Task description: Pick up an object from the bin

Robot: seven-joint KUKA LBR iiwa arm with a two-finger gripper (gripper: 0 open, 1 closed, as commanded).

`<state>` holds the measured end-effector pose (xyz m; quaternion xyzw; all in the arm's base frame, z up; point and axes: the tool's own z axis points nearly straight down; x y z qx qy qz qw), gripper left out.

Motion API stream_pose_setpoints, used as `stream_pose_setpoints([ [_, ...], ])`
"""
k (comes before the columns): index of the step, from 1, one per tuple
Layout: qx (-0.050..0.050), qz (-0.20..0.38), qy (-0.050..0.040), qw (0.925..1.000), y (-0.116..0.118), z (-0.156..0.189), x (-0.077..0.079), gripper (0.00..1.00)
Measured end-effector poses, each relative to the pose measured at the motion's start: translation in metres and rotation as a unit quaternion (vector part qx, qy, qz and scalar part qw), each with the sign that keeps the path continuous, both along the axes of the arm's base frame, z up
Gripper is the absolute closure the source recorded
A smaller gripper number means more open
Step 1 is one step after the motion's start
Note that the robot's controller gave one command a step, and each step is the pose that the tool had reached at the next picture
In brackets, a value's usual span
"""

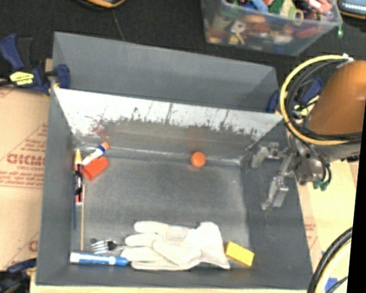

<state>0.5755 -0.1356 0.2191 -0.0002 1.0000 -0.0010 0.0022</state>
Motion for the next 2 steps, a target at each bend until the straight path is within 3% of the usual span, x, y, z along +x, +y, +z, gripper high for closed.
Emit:
stream_pose_setpoints([
  [1, -0.001, 0.118, -0.0011, 0.9930, 0.074, -0.111, -0.011, 0.00],
  [2, -0.003, 0.170, -0.0058, 0.9854, 0.108, -0.062, -0.039, 0.00],
])
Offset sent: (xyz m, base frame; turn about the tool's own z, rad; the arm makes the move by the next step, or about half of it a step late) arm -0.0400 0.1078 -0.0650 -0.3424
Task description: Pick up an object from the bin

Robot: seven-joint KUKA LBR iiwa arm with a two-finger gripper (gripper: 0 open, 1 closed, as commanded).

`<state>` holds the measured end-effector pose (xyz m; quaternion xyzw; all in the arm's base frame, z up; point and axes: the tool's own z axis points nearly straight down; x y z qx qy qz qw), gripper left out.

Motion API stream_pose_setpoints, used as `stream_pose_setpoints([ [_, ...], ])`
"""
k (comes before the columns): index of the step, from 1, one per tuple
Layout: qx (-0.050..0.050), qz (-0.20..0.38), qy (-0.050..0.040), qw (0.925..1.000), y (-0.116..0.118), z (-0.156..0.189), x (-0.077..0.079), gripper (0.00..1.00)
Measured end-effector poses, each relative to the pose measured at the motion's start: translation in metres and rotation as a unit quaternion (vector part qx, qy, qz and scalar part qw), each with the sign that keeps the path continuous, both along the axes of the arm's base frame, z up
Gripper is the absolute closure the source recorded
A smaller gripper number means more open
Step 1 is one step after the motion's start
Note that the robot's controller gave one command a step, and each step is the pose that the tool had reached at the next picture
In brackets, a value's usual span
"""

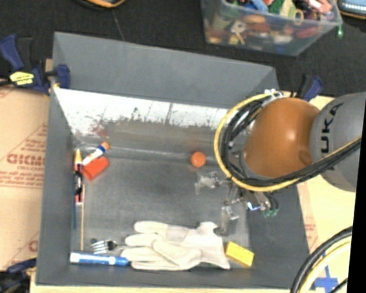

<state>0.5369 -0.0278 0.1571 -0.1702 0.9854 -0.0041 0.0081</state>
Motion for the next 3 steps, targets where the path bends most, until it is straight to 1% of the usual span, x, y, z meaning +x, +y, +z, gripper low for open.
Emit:
stream_pose_setpoints([
  [1, 0.002, 0.050, 0.0086, 0.9987, 0.049, -0.037, -0.003, 0.00],
  [2, -0.002, 0.115, -0.0014, 0.9934, 0.071, -0.085, -0.023, 0.00],
  [3, -0.002, 0.168, 0.0005, 0.9857, 0.103, -0.085, -0.015, 1.00],
])
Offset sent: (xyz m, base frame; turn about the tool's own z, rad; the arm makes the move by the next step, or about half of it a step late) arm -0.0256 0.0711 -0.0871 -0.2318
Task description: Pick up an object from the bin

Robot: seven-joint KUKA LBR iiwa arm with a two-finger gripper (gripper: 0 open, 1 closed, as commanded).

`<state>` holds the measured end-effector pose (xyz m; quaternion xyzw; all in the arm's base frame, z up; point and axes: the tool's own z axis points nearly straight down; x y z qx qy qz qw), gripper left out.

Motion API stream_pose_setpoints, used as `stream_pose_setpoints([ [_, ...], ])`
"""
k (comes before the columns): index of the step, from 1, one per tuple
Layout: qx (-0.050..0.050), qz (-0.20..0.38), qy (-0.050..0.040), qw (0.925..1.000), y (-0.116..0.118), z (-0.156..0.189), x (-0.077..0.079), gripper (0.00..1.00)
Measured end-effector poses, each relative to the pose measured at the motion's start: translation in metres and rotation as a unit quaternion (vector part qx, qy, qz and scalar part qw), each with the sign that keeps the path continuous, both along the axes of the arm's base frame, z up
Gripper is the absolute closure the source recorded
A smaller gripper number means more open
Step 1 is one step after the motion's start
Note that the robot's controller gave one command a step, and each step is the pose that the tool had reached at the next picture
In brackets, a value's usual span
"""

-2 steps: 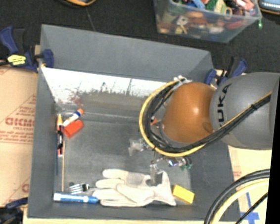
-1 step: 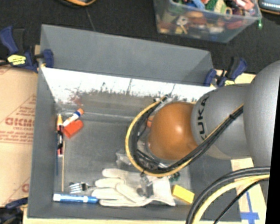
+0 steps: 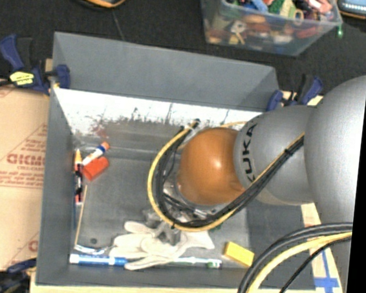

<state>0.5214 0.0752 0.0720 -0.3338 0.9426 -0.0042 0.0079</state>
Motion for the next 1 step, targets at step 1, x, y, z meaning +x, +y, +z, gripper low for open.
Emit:
stream_pose_setpoints([
  [1, 0.000, 0.000, 0.0000, 1.0000, 0.0000, 0.0000, 0.0000, 1.00],
])
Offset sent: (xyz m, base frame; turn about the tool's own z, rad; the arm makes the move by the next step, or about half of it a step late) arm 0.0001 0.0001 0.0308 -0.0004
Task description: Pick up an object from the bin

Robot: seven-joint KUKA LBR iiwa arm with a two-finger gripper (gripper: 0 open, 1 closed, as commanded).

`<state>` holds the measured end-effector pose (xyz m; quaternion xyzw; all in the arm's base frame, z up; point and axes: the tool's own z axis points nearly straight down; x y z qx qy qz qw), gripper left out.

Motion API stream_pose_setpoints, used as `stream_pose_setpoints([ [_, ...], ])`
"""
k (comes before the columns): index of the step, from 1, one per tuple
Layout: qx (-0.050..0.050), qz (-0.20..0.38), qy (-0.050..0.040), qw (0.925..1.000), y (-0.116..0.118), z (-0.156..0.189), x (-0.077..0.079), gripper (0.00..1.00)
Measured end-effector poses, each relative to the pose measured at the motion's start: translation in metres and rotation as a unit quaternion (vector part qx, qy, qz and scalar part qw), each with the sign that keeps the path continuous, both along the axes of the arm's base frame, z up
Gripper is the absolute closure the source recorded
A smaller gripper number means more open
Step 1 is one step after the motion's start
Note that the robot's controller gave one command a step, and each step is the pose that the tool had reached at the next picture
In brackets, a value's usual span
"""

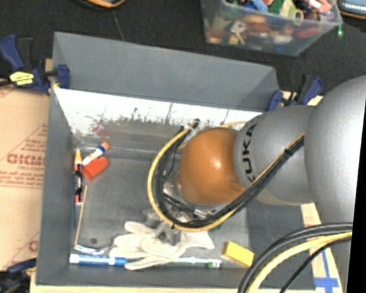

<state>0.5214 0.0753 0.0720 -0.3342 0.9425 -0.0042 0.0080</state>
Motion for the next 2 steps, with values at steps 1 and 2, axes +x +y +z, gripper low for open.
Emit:
stream_pose_setpoints([
  [1, 0.000, 0.000, 0.0001, 1.0000, 0.000, 0.011, -0.001, 1.00],
  [2, 0.000, -0.001, -0.0003, 1.0000, 0.000, 0.026, 0.000, 1.00],
])
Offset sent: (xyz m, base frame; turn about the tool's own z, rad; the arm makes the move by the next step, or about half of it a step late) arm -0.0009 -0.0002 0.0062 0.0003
